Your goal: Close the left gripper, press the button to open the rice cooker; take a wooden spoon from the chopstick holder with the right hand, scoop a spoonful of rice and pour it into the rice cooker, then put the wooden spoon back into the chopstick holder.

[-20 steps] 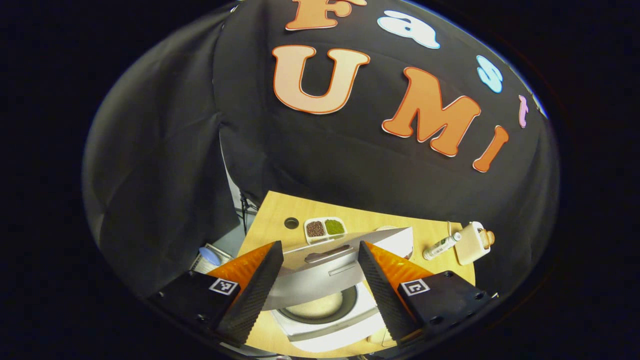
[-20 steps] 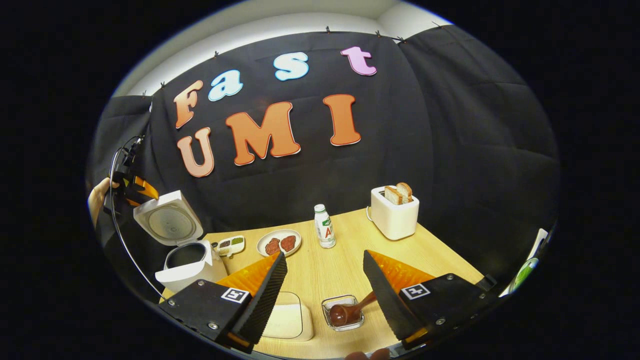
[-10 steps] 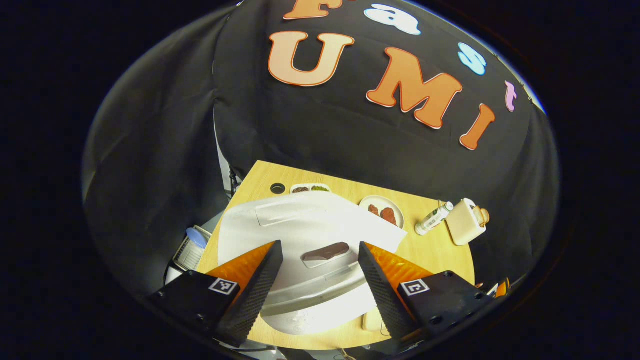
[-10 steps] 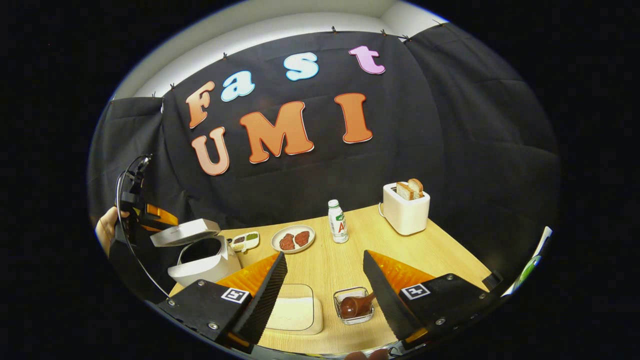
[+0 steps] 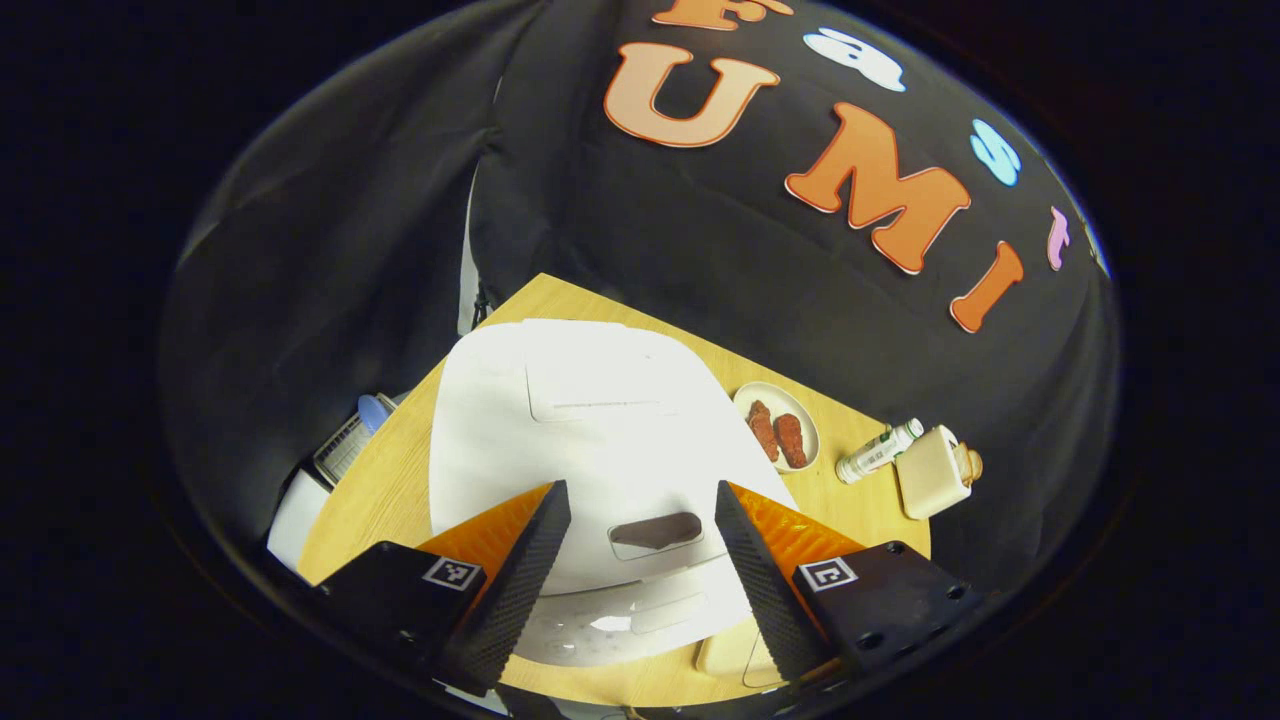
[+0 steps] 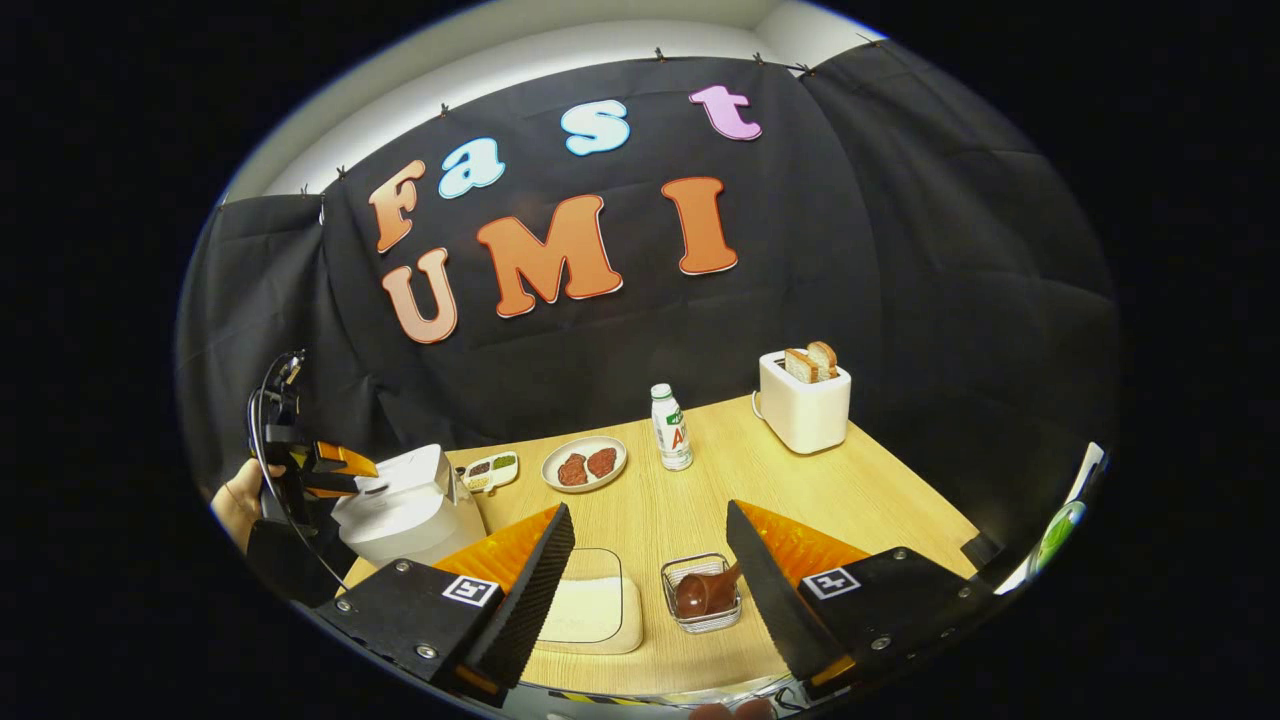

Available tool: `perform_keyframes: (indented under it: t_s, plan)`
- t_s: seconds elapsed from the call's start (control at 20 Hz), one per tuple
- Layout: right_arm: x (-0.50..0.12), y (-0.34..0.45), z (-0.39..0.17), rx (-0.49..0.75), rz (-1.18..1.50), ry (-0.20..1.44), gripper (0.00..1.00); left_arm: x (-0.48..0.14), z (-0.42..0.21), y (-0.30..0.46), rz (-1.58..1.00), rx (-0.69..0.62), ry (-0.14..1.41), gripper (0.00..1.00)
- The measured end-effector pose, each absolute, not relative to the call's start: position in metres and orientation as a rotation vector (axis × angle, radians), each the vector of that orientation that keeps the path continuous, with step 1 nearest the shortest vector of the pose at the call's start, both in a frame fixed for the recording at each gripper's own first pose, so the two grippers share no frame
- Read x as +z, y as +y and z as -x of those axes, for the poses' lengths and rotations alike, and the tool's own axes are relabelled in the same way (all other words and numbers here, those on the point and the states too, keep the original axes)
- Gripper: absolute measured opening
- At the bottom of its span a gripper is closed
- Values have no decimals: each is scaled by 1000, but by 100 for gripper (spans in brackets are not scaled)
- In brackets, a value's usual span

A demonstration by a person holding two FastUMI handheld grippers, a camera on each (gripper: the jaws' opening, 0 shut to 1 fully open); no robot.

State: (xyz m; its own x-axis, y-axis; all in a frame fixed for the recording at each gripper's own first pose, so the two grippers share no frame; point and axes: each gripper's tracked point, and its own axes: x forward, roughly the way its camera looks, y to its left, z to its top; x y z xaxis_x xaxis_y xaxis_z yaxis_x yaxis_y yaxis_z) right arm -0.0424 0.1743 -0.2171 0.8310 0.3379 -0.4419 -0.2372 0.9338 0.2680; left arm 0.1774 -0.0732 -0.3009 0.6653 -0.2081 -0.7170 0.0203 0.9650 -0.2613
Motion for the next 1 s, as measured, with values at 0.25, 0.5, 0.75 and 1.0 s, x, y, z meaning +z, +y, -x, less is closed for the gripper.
perform_keyframes:
  t_s: [0.25,0.5,0.75,1.0]
  plan:
    - [-214,177,43,321,-202,501,95,-326,-177,-48,-9,-33,844,99]
    - [-216,175,43,319,-204,498,95,-337,-175,-50,-72,-41,839,100]
    - [-224,173,42,312,-189,507,95,-338,-180,-52,-79,-62,809,100]
    - [-218,162,31,289,-134,485,95,-332,-181,-51,-76,-55,787,99]
